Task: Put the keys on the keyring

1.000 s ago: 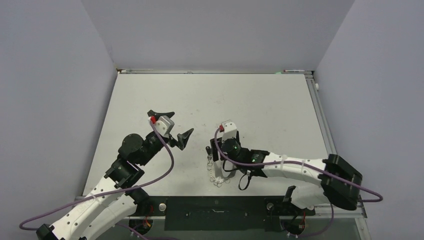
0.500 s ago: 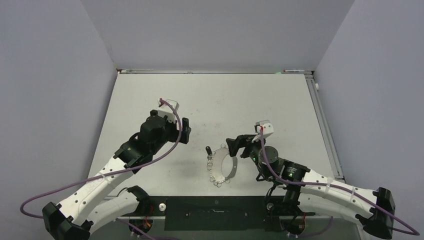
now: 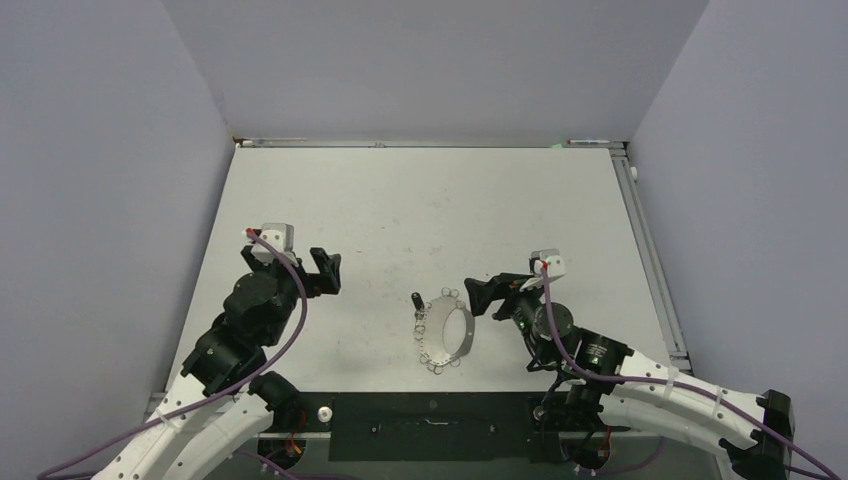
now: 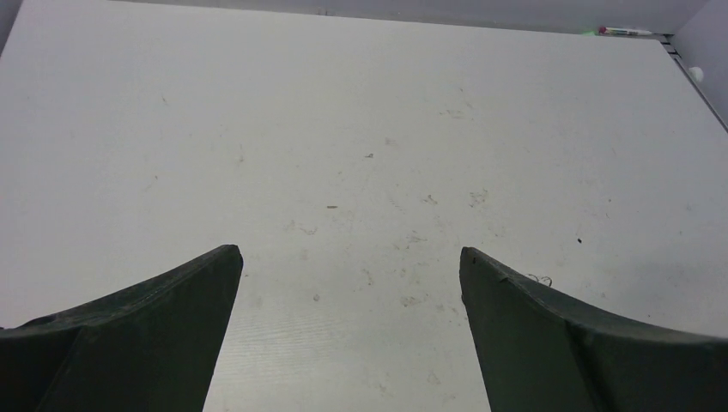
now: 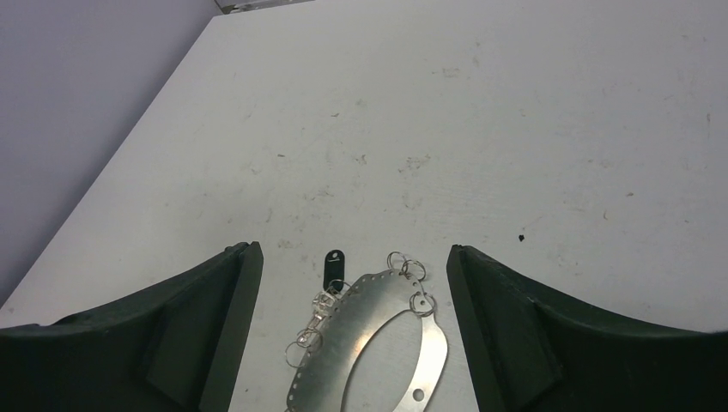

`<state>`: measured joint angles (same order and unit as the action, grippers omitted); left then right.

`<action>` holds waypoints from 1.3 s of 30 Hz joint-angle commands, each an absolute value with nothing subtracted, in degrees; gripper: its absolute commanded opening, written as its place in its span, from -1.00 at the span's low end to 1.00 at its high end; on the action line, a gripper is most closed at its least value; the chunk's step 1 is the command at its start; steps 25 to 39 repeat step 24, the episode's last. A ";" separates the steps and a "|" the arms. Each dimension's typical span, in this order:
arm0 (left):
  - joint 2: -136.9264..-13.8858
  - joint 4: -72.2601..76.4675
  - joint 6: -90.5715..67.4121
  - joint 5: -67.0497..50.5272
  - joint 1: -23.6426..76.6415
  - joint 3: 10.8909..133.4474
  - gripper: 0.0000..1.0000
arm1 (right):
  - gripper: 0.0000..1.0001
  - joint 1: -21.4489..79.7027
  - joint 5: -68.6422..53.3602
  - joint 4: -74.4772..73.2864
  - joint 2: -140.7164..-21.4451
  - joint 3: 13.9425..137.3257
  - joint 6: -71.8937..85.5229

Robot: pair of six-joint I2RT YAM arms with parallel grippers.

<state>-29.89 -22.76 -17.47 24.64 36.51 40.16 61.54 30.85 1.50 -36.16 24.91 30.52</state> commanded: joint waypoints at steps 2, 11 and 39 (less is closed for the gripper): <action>-28.71 -21.63 -13.42 25.45 35.96 39.67 0.92 | 0.63 61.67 31.74 2.75 -34.22 24.29 32.01; -27.46 -23.17 -13.13 22.74 35.95 40.04 0.92 | 0.63 61.67 31.86 1.46 -29.62 22.06 35.35; -24.16 -22.98 -13.71 21.72 35.95 39.27 0.92 | 0.65 61.71 30.41 1.92 -35.64 23.63 38.52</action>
